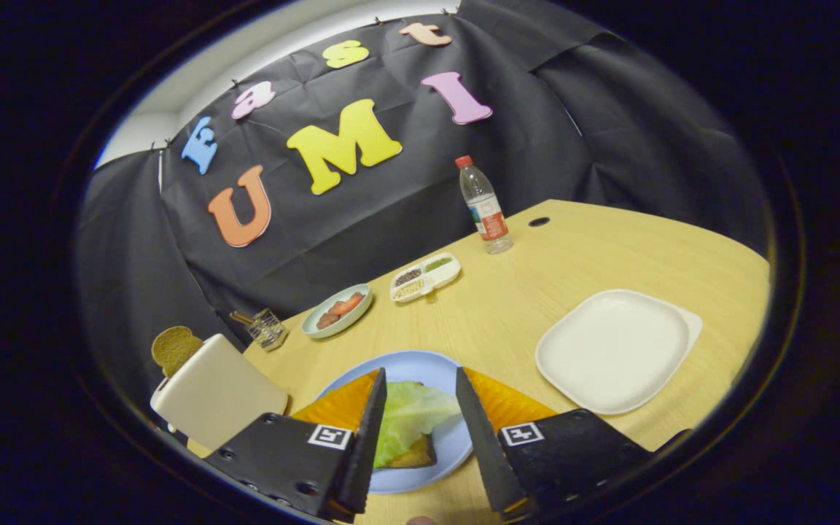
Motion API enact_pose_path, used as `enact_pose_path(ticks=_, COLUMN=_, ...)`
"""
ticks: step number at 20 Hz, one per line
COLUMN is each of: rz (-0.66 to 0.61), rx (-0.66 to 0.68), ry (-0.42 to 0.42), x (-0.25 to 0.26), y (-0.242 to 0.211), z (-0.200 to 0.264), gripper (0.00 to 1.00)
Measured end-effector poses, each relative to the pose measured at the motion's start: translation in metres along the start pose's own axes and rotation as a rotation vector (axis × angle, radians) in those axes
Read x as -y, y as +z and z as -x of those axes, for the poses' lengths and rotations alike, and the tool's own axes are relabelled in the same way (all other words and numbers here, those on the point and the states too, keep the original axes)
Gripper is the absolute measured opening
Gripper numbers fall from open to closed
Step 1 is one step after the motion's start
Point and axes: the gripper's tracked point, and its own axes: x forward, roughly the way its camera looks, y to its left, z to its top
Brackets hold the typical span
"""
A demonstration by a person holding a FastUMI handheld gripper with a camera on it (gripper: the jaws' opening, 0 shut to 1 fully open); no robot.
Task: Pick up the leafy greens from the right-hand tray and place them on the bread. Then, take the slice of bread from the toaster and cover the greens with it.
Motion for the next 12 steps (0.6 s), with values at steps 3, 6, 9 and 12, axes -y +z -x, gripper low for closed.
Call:
enact_pose_path(ticks=3, rz=0.104, rx=0.059, ry=-0.019, x=-0.012, y=0.017, z=0.016, gripper=0.79)
enact_pose_path(ticks=6, rz=0.199, rx=0.119, ry=-0.037, x=-0.029, y=0.032, z=0.036, gripper=0.93)
enact_pose_path(ticks=9, rz=0.258, rx=0.184, ry=-0.036, x=-0.060, y=0.050, z=0.059, gripper=0.96)
enact_pose_path(ticks=12, rz=0.278, rx=0.221, ry=0.003, x=-0.103, y=0.061, z=0.078, gripper=0.96)
